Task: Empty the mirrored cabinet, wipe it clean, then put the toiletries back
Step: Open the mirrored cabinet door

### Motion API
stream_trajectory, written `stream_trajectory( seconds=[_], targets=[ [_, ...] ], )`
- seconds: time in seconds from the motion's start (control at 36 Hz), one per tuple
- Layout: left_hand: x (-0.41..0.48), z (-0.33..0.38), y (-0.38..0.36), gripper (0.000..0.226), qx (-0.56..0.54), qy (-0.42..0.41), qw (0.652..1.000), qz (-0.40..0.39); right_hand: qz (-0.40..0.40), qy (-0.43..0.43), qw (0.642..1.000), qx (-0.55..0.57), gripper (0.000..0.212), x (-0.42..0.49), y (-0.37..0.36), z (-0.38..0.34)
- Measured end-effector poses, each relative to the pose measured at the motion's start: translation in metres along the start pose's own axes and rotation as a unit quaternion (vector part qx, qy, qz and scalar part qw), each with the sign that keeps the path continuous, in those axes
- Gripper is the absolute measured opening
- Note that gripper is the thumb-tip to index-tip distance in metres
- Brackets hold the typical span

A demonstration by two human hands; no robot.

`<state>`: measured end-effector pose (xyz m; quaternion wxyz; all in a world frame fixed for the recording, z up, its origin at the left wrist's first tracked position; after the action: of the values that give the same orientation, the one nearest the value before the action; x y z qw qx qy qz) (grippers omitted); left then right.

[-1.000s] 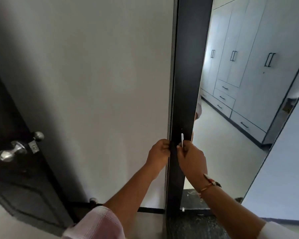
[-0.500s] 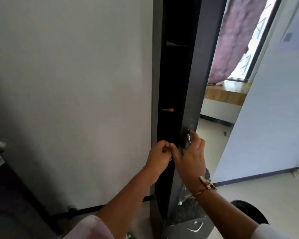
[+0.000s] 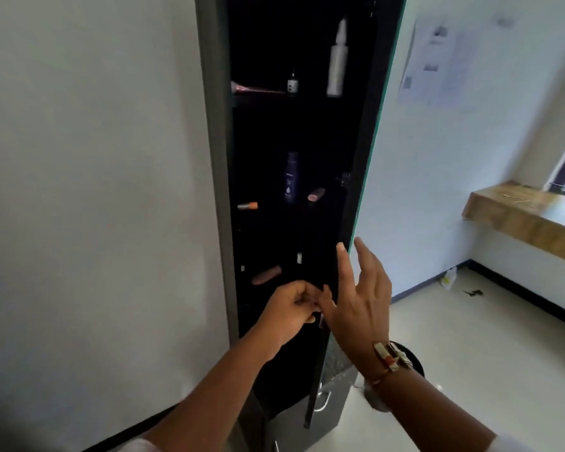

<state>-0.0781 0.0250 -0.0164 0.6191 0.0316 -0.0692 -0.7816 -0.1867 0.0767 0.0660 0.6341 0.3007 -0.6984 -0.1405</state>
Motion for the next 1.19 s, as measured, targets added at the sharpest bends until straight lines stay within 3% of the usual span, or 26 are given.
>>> stream_trajectory(
  seconds=[0.11,0.28,0.56,0.72,0.86,1.19],
  targets=[
    [0.009,0.015,-0.008,0.023,0.04,-0.064,0.997,0.023,0.005,0.017,0.997,-0.077,0.087,-0.006,0.008,0.018],
    [0.027,0.038,-0.023,0.036,0.232,-0.18,0.955,0.038,-0.021,0.014,0.984,-0.176,0.069,-0.018,0.021,0.05],
    [0.061,0.056,-0.089,0.086,0.412,-0.269,0.871,-0.011,-0.048,-0.054,0.957,-0.279,0.073,-0.017,0.042,0.124],
    [0.08,0.065,-0.131,0.101,0.456,-0.296,0.838,-0.038,-0.072,-0.076,0.943,-0.317,0.072,-0.012,0.054,0.16],
    [0.096,0.074,-0.158,0.105,0.478,-0.312,0.82,-0.045,-0.083,-0.077,0.931,-0.346,0.084,0.0,0.058,0.184],
    [0.135,0.071,-0.212,0.111,0.502,-0.308,0.805,-0.077,-0.146,-0.085,0.912,-0.374,0.086,0.015,0.053,0.239]
  ],
)
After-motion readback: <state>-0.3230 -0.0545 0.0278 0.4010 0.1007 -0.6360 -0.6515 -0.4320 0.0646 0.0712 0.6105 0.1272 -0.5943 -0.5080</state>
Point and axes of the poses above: each hand's wrist, its own x-axis towards the middle knuckle, its own y-axis out of the back of the hand, z = x × y, the point moved 10 cm from there along x, towards the middle knuckle, and after that the axes turned 1 degree about z, right-handed, at the moved point
